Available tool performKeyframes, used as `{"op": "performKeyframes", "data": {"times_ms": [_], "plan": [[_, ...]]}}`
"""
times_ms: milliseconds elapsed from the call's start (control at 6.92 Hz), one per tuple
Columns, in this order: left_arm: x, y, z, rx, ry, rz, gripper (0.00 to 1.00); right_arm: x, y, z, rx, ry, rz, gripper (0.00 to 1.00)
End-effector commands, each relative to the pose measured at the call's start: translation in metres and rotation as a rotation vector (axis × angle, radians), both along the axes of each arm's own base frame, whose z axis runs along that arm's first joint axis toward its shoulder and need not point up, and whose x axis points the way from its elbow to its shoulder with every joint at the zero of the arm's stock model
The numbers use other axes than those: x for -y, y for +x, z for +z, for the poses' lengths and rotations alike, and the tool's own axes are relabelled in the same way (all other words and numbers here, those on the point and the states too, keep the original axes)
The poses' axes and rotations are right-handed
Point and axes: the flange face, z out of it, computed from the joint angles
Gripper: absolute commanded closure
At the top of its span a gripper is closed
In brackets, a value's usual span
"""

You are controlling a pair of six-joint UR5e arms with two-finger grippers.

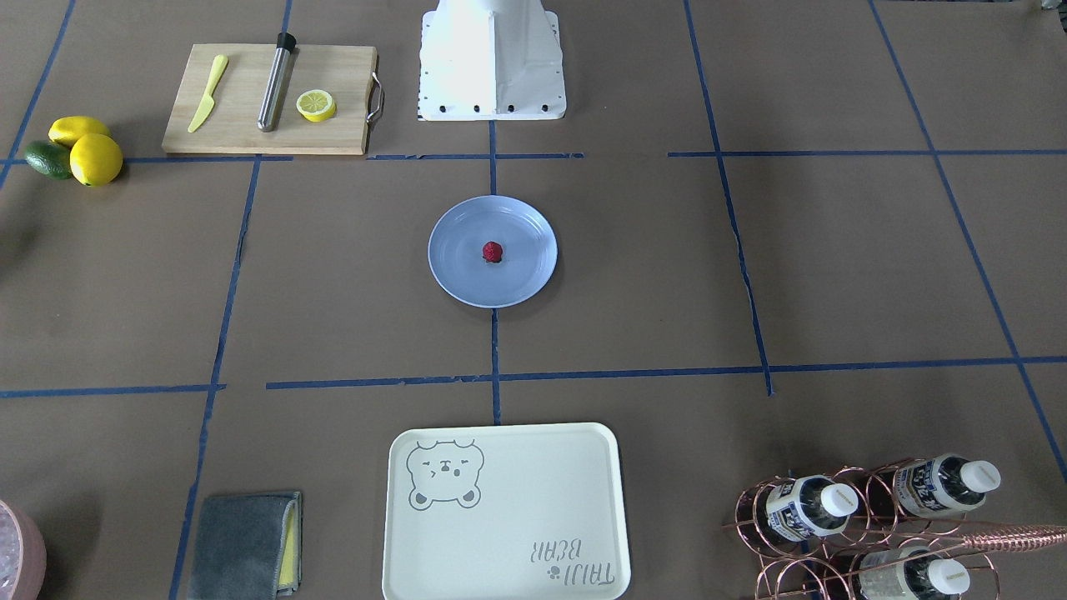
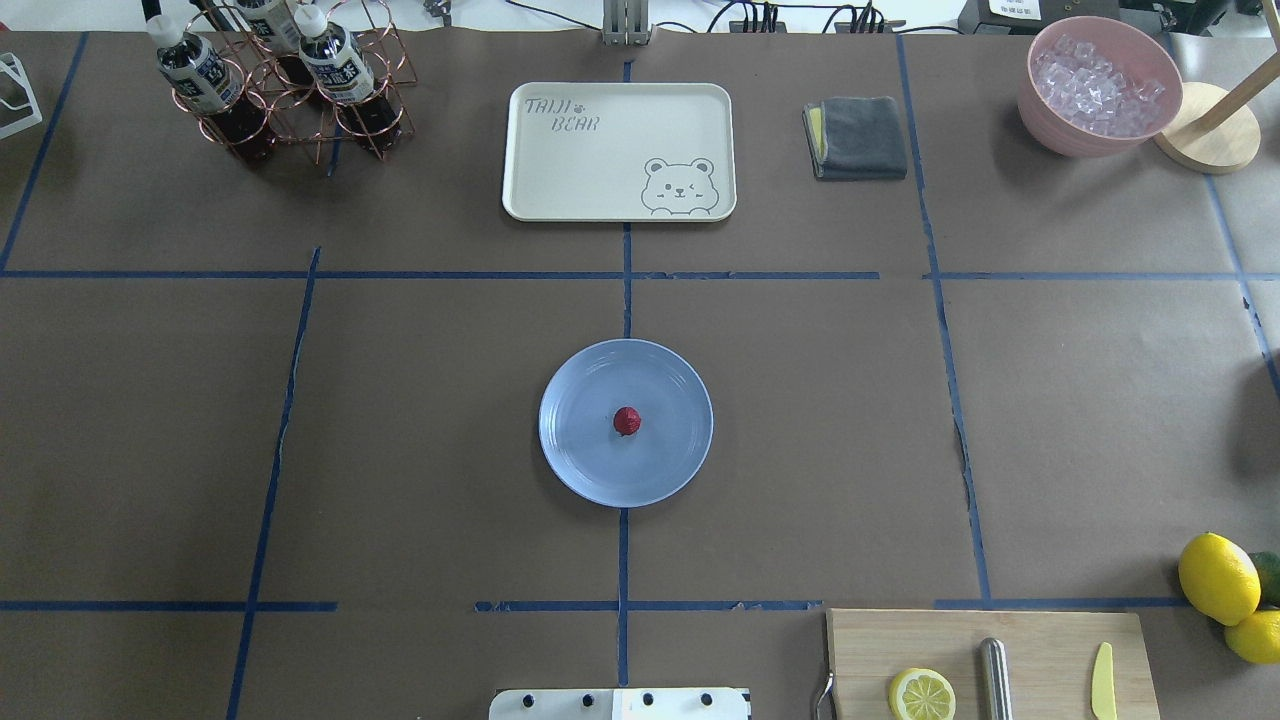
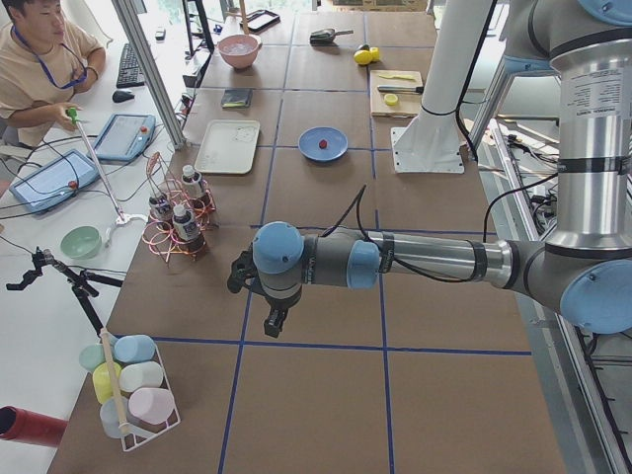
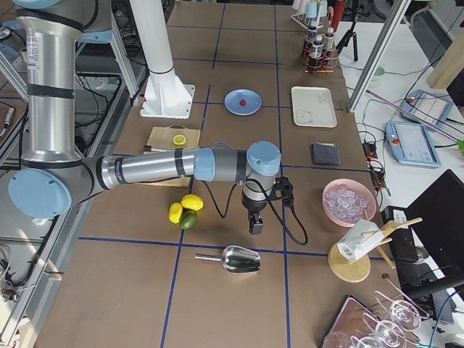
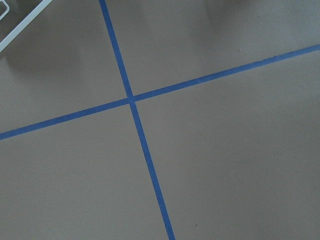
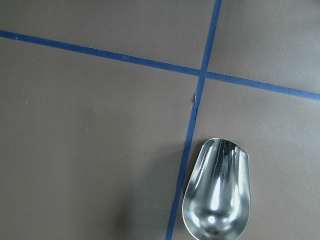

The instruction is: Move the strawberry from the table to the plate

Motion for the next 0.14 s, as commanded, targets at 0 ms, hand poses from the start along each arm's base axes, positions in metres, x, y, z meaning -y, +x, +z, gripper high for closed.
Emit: {"op": "performKeyframes", "data": {"times_ms": [0], "plan": [[0.0073, 0.0002, -0.0115, 0.001, 0.025, 0.001, 0.0, -0.0006, -0.0032, -0.0015, 0.044, -0.007, 0.002, 0.0]]}}
